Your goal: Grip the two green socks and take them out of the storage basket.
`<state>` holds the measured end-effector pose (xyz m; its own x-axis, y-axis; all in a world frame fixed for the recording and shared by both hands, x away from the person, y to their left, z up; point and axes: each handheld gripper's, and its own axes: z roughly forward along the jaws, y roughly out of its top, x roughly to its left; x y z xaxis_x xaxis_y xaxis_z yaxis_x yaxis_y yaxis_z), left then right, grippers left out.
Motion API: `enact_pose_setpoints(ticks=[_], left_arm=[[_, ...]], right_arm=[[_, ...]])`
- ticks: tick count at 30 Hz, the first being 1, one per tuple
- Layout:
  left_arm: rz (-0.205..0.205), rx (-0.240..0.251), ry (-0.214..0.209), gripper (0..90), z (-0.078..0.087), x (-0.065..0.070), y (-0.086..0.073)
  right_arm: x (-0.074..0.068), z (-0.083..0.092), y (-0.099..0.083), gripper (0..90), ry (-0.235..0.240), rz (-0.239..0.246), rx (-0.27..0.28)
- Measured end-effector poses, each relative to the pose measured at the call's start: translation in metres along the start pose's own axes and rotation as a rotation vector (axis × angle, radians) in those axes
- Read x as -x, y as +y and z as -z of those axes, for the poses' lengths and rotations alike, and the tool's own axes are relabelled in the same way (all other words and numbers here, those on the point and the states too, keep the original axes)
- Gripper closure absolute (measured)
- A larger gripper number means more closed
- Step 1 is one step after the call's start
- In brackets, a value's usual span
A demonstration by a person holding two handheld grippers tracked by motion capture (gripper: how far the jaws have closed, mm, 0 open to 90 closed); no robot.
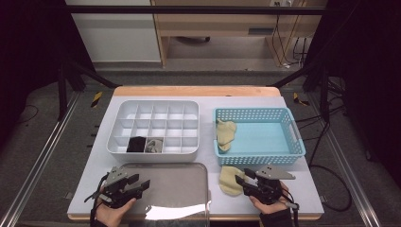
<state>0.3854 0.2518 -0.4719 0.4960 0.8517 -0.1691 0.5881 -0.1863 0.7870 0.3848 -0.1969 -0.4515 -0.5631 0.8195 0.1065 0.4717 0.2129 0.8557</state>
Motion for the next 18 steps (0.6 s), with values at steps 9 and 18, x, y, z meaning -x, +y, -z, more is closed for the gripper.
enact_pose_setpoints(ticks=[9, 18], left_arm=[[0.0, 0.004, 0.004, 44.3, 0.0, 0.0, 0.001], [0.002, 0.005, 0.005, 44.3, 0.0, -0.001, 0.001]], right_arm=[[0.01, 0.013, 0.017, 49.1, -0.038, -0.029, 0.062], [0.025, 0.015, 0.039, 42.6, -0.097, -0.085, 0.106]])
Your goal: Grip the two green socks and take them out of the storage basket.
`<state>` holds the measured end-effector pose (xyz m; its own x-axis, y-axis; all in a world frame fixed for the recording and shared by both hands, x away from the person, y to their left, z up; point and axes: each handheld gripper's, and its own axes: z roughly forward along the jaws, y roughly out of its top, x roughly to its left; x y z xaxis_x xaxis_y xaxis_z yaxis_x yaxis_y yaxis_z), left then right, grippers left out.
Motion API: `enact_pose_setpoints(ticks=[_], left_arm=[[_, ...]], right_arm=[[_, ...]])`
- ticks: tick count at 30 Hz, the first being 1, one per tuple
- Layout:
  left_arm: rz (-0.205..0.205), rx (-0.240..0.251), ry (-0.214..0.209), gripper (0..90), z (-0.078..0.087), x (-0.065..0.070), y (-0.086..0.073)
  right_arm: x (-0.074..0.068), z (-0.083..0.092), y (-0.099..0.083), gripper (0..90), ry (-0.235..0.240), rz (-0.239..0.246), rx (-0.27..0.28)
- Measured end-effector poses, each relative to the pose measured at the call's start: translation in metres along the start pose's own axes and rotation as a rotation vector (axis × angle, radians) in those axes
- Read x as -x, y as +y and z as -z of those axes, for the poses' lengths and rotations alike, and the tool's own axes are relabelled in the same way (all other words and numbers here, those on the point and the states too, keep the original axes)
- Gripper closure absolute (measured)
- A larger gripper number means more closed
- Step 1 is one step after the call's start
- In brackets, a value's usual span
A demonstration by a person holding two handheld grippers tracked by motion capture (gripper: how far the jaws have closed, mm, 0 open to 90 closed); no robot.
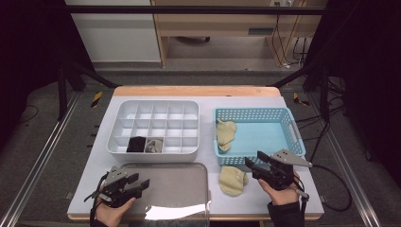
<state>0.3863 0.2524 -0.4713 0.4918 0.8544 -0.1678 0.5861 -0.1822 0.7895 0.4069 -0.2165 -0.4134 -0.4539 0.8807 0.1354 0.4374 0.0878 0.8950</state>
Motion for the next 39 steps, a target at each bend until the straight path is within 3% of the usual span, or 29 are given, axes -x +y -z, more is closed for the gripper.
enact_pose_setpoints(ticks=[10, 23, 27, 32, 39], left_arm=[[0.001, -0.001, -0.001, 44.2, 0.0, -0.001, 0.0], [-0.001, -0.005, 0.0, 44.2, -0.001, -0.002, 0.0], [-0.001, -0.004, -0.002, 44.2, -0.001, -0.001, 0.0], [-0.002, -0.002, -0.005, 44.2, -0.001, -0.001, 0.0], [-0.001, -0.002, -0.008, 44.2, -0.001, -0.001, 0.0]], right_arm=[[0.005, -0.028, 0.037, 38.6, -0.033, -0.001, 0.02], [0.03, -0.062, 0.074, 35.0, -0.108, -0.045, 0.026], [0.032, -0.075, 0.085, 34.5, -0.098, -0.057, 0.033], [0.032, -0.094, 0.095, 33.2, -0.131, -0.028, 0.006], [0.032, -0.118, 0.098, 33.0, -0.141, -0.013, -0.004]])
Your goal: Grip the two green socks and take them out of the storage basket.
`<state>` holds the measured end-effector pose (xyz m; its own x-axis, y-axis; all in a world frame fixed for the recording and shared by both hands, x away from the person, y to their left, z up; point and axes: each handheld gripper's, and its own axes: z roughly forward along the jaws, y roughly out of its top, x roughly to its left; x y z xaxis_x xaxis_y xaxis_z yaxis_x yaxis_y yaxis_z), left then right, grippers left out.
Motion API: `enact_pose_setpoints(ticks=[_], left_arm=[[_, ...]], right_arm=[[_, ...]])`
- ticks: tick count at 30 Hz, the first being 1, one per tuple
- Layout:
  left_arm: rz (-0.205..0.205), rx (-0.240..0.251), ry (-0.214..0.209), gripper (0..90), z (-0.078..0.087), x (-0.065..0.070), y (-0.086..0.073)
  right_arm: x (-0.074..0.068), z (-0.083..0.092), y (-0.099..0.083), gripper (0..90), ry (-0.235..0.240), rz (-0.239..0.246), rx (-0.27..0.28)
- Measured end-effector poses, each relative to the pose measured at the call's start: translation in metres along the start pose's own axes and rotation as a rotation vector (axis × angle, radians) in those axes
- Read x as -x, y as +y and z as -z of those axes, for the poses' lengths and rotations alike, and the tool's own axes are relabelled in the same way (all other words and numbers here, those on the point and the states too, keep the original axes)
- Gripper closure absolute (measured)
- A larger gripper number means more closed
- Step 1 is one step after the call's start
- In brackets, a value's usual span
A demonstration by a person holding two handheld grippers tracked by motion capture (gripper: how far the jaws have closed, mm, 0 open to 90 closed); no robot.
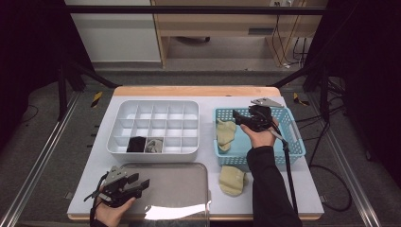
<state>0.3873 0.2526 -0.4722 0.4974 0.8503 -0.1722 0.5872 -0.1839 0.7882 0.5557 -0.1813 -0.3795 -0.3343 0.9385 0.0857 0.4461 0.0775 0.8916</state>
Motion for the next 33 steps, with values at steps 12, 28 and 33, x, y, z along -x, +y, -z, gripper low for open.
enact_pose_setpoints(ticks=[12, 28, 33], left_arm=[[-0.005, 0.002, -0.003, 44.2, 0.0, 0.001, 0.0], [-0.005, -0.005, -0.001, 44.0, -0.001, 0.0, -0.001], [-0.005, 0.0, -0.001, 43.9, 0.0, 0.0, -0.001]], right_arm=[[0.002, -0.032, -0.012, 33.2, 0.003, -0.017, -0.07], [-0.007, -0.061, -0.034, 30.4, 0.014, 0.009, -0.157], [-0.01, -0.068, -0.038, 28.5, 0.021, 0.008, -0.166]])
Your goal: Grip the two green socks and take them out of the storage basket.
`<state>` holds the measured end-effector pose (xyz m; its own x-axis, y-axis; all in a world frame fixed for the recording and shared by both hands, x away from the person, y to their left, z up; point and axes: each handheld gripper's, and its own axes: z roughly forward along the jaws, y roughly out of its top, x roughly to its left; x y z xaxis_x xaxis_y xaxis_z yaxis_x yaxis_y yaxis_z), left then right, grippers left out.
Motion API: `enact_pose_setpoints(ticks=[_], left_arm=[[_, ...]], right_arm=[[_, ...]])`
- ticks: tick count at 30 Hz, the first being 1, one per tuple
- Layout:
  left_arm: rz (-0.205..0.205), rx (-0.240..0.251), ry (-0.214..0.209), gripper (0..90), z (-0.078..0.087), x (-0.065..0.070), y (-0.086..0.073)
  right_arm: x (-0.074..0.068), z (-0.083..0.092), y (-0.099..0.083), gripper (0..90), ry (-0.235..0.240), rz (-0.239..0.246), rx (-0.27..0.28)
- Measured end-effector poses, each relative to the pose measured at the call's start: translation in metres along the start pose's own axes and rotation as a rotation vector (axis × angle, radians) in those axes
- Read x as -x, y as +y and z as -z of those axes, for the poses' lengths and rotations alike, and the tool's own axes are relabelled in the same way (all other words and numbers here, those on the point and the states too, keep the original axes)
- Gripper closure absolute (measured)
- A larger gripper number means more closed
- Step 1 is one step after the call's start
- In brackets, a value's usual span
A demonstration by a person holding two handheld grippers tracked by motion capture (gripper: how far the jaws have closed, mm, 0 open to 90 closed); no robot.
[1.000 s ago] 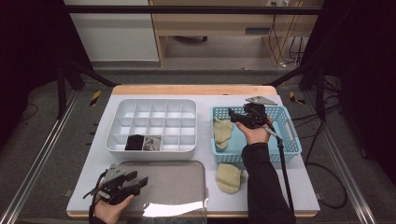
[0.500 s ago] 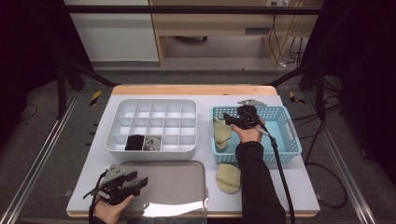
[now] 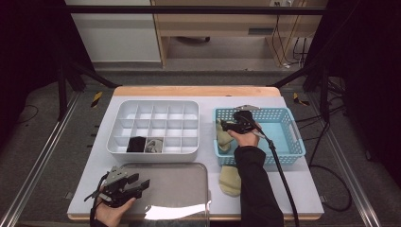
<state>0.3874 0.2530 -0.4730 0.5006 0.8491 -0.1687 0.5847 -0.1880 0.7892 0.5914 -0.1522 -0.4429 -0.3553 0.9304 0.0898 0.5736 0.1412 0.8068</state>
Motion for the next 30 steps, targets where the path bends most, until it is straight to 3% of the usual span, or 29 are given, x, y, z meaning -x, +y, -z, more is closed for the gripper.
enact_pose_setpoints(ticks=[13, 30], left_arm=[[-0.011, -0.007, -0.003, 44.2, -0.001, 0.0, 0.0], [-0.016, -0.009, -0.008, 45.4, -0.002, 0.0, 0.0]], right_arm=[[0.0, -0.012, -0.007, 33.1, -0.003, 0.0, -0.073], [0.001, -0.017, -0.011, 54.5, -0.008, -0.001, -0.175]])
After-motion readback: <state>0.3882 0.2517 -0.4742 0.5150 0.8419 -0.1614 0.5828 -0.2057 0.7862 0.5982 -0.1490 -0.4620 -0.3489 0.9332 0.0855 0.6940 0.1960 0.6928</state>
